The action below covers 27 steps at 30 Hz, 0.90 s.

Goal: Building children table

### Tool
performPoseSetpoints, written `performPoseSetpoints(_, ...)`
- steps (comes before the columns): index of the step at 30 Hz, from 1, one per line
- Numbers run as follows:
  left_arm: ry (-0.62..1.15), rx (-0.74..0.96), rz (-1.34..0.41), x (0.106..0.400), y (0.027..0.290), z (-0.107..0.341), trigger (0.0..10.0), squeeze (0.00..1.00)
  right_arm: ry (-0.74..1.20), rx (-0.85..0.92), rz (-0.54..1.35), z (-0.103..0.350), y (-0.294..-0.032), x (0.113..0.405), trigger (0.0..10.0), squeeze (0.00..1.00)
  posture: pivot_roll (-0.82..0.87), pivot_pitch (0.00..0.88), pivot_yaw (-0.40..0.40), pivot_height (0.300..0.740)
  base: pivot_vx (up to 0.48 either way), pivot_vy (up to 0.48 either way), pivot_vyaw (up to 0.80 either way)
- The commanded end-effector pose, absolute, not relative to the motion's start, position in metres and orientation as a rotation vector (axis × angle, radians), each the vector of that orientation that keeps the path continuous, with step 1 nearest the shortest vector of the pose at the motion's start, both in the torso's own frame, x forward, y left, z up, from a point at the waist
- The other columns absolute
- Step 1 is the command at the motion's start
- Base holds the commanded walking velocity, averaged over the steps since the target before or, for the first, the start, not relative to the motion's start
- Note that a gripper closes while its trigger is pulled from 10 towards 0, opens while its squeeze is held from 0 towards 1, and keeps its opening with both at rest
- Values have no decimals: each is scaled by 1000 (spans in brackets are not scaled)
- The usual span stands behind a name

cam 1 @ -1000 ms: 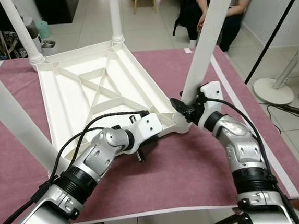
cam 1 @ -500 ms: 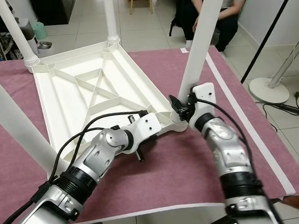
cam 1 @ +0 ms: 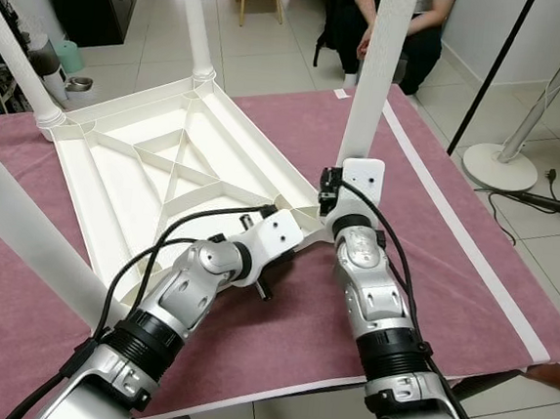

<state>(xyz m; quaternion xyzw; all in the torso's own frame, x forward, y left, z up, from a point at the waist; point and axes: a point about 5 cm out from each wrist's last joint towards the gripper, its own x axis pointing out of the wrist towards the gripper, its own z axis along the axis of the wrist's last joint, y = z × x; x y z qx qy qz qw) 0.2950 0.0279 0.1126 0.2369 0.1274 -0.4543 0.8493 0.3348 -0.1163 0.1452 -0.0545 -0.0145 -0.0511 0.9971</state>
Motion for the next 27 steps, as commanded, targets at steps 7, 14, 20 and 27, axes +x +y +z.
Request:
performPoseSetpoints(7, 323, 530, -962, 291, 33, 100, 0, 0, 79, -135, -185, 120, -135, 332, 10000, 0, -21, 0, 123, 740, 0, 0, 0)
performPoseSetpoints(14, 321, 528, -962, 291, 32, 100, 0, 0, 5, -72, -98, 132, -129, 336, 10000, 0, -24, 0, 125, 740, 0, 0, 0)
performPoseSetpoints(20, 322, 525, -963, 290, 32, 100, 0, 0, -96, -47, 113, 152, -124, 335, 10000, 0, -24, 0, 120, 740, 0, 0, 0)
performPoseSetpoints(27, 322, 524, -962, 290, 33, 100, 0, 0, -118, -85, 396, 162, -130, 320, 10000, 0, -23, 0, 120, 740, 0, 0, 0)
